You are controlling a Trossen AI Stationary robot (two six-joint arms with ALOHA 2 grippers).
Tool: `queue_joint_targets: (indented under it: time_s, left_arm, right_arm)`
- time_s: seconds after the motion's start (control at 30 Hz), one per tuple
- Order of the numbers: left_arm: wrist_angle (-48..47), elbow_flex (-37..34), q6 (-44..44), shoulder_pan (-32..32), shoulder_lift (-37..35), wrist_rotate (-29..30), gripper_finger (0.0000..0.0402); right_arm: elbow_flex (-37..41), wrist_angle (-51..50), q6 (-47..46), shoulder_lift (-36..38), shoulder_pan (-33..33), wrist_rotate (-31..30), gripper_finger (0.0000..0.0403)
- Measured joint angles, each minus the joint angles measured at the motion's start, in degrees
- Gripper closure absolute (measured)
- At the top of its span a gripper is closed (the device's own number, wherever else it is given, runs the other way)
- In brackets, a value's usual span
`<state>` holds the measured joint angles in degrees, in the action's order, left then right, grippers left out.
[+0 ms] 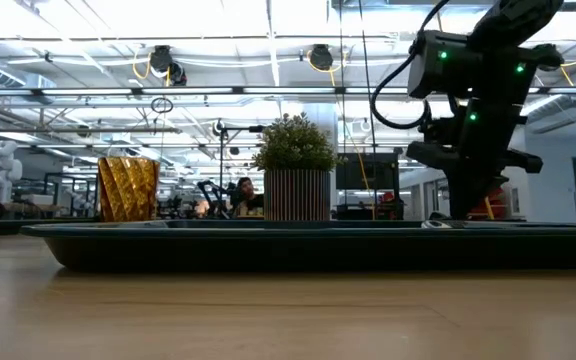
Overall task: Pick and place plate/cup/fork/spoon on tray
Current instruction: Adjust the fork on the serving tray
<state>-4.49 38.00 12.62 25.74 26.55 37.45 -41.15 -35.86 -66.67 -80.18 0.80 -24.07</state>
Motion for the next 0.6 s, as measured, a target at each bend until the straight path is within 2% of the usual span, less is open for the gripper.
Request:
queue_joint_targets:
  time_s: [0.17,0.3,0.6]
  left_arm:
    - [-0.19,0.0,0.38,0.02,0.02,0.02,0.033]
    - [-0.17,0.0,0.39,0.01,0.02,0.1,0.033]
    - [-0.17,0.0,0.15,0.0,0.02,0.11,0.033]
  right_arm:
    - [-1.49,-0.26,-0.12,0.7,-1.44,0.18,0.0403]
    - [-1.55,-0.4,-1.62,0.83,-2.0,3.18,0.0403]
    - [0.67,-0.67,-3.4,0.79,-2.01,2.79,0.0403]
